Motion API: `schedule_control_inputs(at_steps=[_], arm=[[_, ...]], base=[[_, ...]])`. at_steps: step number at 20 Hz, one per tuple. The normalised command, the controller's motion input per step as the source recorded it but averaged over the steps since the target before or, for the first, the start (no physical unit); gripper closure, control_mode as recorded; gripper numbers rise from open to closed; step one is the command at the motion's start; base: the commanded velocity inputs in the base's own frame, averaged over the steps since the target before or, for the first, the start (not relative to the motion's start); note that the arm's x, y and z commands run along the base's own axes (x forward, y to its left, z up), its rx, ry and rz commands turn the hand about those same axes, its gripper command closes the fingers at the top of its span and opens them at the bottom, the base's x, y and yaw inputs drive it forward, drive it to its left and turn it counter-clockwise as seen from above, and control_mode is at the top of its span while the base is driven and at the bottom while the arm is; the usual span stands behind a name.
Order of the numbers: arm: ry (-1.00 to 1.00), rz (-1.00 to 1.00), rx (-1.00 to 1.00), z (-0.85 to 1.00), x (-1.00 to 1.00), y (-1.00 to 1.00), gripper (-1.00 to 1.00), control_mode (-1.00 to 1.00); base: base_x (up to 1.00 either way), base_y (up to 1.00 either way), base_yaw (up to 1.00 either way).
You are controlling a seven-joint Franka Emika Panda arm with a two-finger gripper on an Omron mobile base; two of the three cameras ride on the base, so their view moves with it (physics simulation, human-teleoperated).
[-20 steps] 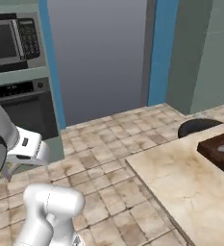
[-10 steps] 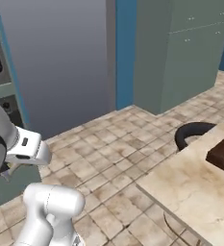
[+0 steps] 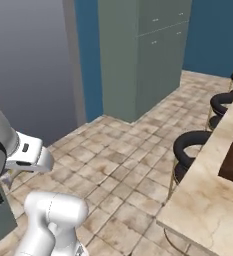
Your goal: Gather the carrot and onion from the fridge and place them on a tray on the dining counter. Then gather the chicken drumstick and fish from the fridge and place them on the other tray.
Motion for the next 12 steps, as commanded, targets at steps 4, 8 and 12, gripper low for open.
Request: schedule_control_inputs(at_steps=[4,8,12], arm=[[0.0,0.0,0.0,0.0,0.0,0.0,1.0,1.0],[0.0,0.0,0.0,0.0,0.0,0.0,1.0,1.0],[0.0,0.0,0.0,0.0,0.0,0.0,1.0,1.0]], base=[[0.85,0.4,-0.43],[0.85,0.42,-0.44],[0.85,0.43,-0.44]])
